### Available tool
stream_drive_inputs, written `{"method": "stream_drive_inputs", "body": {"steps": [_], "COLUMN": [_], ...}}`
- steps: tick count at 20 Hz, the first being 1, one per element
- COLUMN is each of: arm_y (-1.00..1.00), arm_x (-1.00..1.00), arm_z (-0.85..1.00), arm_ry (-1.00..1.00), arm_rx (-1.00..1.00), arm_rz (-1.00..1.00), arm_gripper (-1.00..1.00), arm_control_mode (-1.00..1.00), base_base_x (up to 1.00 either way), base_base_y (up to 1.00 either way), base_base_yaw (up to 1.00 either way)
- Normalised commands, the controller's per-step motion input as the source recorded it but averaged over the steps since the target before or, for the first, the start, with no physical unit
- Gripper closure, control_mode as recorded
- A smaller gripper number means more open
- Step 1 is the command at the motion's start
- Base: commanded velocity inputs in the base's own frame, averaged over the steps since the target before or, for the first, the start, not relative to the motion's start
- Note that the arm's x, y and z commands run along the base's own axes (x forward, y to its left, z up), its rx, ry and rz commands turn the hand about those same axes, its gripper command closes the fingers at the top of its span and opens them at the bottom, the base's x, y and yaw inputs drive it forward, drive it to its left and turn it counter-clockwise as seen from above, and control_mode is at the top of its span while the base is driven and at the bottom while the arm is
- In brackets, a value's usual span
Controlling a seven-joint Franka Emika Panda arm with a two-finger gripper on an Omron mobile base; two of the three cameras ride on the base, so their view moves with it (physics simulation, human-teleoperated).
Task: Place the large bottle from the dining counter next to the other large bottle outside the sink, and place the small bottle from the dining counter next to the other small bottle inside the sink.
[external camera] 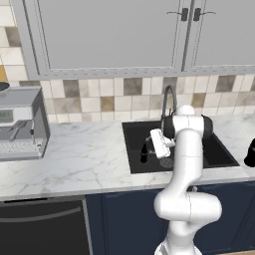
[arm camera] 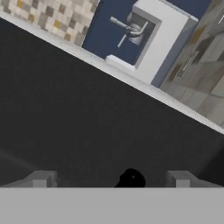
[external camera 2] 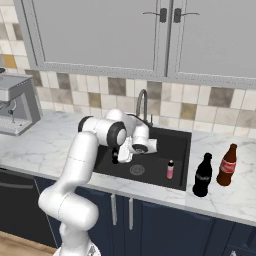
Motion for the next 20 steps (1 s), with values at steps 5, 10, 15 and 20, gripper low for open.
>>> {"method": "stream_drive_inputs", "body": {"steps": [5,10,15,20], "arm_y": [0.00,0.04,0.07,0.08], "arm_x": [0.00,-0.06,-0.03,-0.07], "arm_z": [0.05,0.14,0.20,0.01], "arm_ry": [-0.04,-0.04,-0.05,-0.03], "arm_rx": [0.03,0.00,0.00,0.00], "arm_rz": [0.00,0.00,0.00,0.00], "arm_gripper": [-1.00,-1.00,-1.00,-1.00], "arm_control_mode": [-1.00,-1.00,-1.00,-1.00], "base_base_x": [0.00,0.00,0.00,0.00], "base_base_y": [0.00,0.00,0.00,0.00], "base_base_yaw": [0.00,0.00,0.00,0.00]}}
